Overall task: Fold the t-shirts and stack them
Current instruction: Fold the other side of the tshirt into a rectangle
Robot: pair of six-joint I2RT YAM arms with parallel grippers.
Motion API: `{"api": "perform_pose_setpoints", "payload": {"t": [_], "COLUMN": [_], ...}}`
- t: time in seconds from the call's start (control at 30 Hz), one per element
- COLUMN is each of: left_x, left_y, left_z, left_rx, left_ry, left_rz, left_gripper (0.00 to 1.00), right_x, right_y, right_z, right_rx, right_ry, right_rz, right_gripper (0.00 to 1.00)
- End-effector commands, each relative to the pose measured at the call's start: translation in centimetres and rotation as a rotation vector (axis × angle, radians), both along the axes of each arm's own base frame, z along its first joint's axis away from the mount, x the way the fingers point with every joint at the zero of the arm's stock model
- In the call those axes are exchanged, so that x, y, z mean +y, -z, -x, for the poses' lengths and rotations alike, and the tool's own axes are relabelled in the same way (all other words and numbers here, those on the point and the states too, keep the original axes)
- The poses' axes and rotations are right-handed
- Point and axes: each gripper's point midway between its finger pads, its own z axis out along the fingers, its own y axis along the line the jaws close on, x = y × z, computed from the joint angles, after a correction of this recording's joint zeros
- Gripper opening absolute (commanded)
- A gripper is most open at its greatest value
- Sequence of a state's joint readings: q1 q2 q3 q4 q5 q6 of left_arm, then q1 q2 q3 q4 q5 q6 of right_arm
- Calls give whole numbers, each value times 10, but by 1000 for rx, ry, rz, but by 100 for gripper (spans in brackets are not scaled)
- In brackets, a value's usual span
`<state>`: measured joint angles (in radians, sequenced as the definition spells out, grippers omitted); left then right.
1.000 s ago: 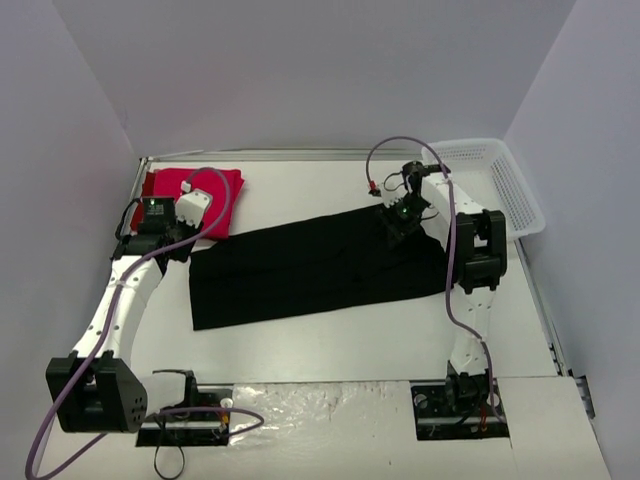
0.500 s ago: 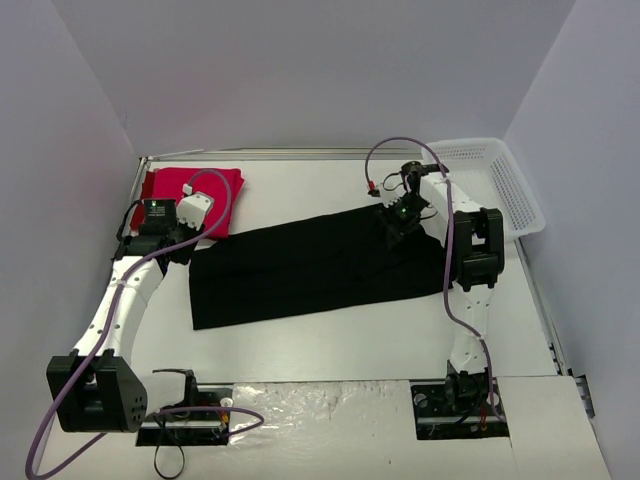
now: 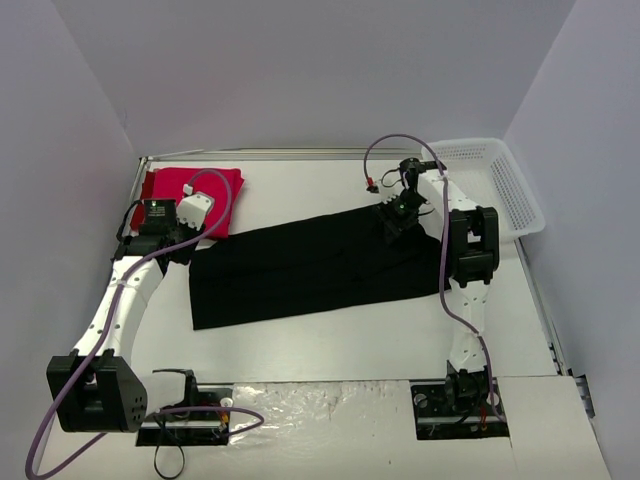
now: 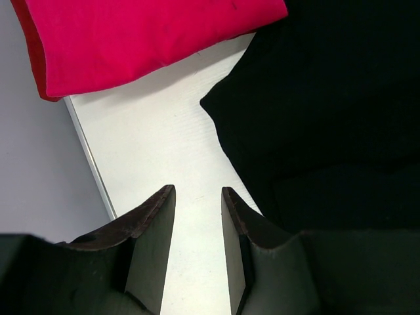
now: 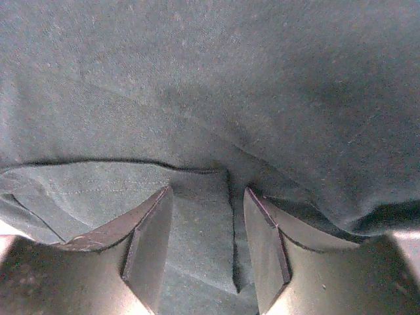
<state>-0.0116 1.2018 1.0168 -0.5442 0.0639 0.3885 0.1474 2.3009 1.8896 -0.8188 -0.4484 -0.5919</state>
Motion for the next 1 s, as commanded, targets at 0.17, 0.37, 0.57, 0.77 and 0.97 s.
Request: {"api": "perform_pose_setpoints", "payload": {"t": [0.17,0.37,0.57,0.77,0.97], "left_x": [-2,-2,-3,-4,-5], "left_y": [-5,-4,-4,-7,-9], "left_z": [1,2,2,3,3], "left_rx": [-14,-13,-13,-22,-26], "left_ry": [10,10,13,17,21], "left_rz": [13,13,16,23,28], "left_gripper": [33,33,33,33,33], "right_x": [-3,-4,-5,-7,-8], "right_y": [1,-1,-10,-23,-43], "right_z": [10,10,12,13,20], "right_rx": [50,45,31,6,-24], "right_ry": [-9,-9,-7,-2,3], "right_rz": [24,25,30,39,32], "right_gripper": [42,28,10,0,0]}}
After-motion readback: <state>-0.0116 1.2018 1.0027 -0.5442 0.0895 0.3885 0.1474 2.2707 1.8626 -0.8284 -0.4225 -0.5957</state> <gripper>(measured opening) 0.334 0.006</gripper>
